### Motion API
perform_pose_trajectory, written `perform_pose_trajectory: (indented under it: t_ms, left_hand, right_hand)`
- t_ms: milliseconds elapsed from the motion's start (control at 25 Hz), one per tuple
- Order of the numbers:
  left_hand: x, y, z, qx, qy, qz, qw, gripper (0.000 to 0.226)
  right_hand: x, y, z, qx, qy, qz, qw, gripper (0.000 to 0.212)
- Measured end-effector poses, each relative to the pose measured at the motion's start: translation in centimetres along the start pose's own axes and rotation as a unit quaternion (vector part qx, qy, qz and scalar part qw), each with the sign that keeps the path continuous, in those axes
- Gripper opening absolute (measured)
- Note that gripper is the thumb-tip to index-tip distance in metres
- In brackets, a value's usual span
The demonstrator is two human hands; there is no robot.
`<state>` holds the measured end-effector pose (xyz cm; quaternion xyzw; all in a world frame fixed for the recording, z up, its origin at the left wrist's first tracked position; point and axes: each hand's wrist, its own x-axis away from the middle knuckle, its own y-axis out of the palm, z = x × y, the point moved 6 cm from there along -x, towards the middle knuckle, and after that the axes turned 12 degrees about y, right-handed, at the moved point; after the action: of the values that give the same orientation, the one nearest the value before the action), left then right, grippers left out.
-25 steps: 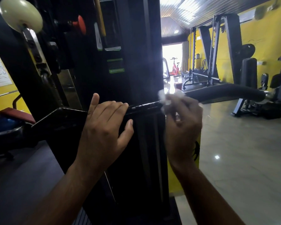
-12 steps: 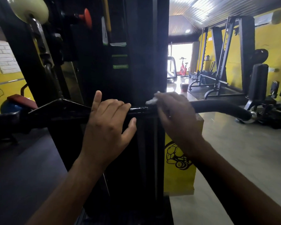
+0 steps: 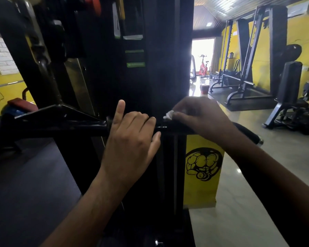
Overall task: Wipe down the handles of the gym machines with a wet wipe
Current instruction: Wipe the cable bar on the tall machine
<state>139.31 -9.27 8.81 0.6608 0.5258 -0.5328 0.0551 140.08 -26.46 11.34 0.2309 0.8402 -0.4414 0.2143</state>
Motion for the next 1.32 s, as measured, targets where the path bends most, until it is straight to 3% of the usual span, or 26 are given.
perform_pose_trajectory:
  t_ms: [120,240,400,520,680,800,920,960,1000,1080,1120,1160,1200,1240,1320]
  left_hand:
    - [0.2,0.5,-0.2,-0.008,0.004,-0.020,1.000,0.032]
    - [0.7,1.1,-0.2,-0.006,-0.003,-0.040,0.999,0.031]
    - [0.6,1.7,-0.3,-0.025,-0.006,-0.063,0.998,0.032]
    - [0.5,2.1,-0.1,-0.034,-0.010,-0.075,0.997,0.033]
    - [-0.4,2.4,0.4,-0.049,-0.019,-0.079,0.995,0.032]
    - [-1.0,3.1,0.9,-0.045,-0.036,-0.089,0.994,0.031]
    - [-1.2,3.6,1.0,-0.039,-0.052,-0.080,0.995,0.032]
    - [-1.3,3.7,0.8,-0.030,-0.058,-0.075,0.995,0.032]
    - [-1.3,3.8,0.7,-0.020,-0.062,-0.070,0.995,0.032]
    - [-1.3,3.7,0.8,-0.018,-0.066,-0.066,0.995,0.030]
    - [-1.3,3.7,0.8,-0.023,-0.067,-0.068,0.995,0.030]
    - [-1.3,3.7,1.0,-0.026,-0.067,-0.073,0.995,0.031]
    - [-1.3,3.8,1.0,-0.029,-0.067,-0.077,0.994,0.031]
    - [-1.3,3.7,1.0,-0.032,-0.068,-0.078,0.994,0.032]
    - [-1.3,3.6,0.8,-0.038,-0.071,-0.076,0.994,0.032]
  right_hand:
    - [0.1,1.4,-1.6,0.014,-0.064,-0.017,0.998,0.008]
    - [-0.7,2.9,0.3,0.046,0.020,-0.058,0.997,0.016]
    - [-1.7,4.0,0.8,0.067,0.000,-0.107,0.992,0.021]
    - [-2.3,3.8,3.0,0.075,0.071,-0.123,0.987,0.024]
    - [1.1,3.6,2.8,-0.036,-0.003,0.020,0.999,0.027]
    - [3.8,4.1,4.3,-0.141,0.043,0.151,0.977,0.026]
    - [6.4,6.9,3.4,-0.243,0.059,0.178,0.952,0.016]
    - [7.0,8.1,3.6,-0.343,0.117,0.178,0.915,0.014]
    - [7.3,9.5,4.3,-0.485,0.212,0.165,0.833,0.012]
    - [7.1,12.8,4.3,-0.733,0.358,0.082,0.572,0.009]
    - [6.5,13.8,3.9,-0.793,0.385,0.051,0.469,0.012]
    - [6.1,14.6,3.7,-0.828,0.401,0.033,0.391,0.017]
    - [5.7,14.9,3.3,-0.854,0.404,0.021,0.327,0.021]
    - [5.3,15.1,3.0,-0.870,0.401,0.004,0.286,0.021]
    - [4.9,15.0,2.4,-0.873,0.407,-0.040,0.264,0.018]
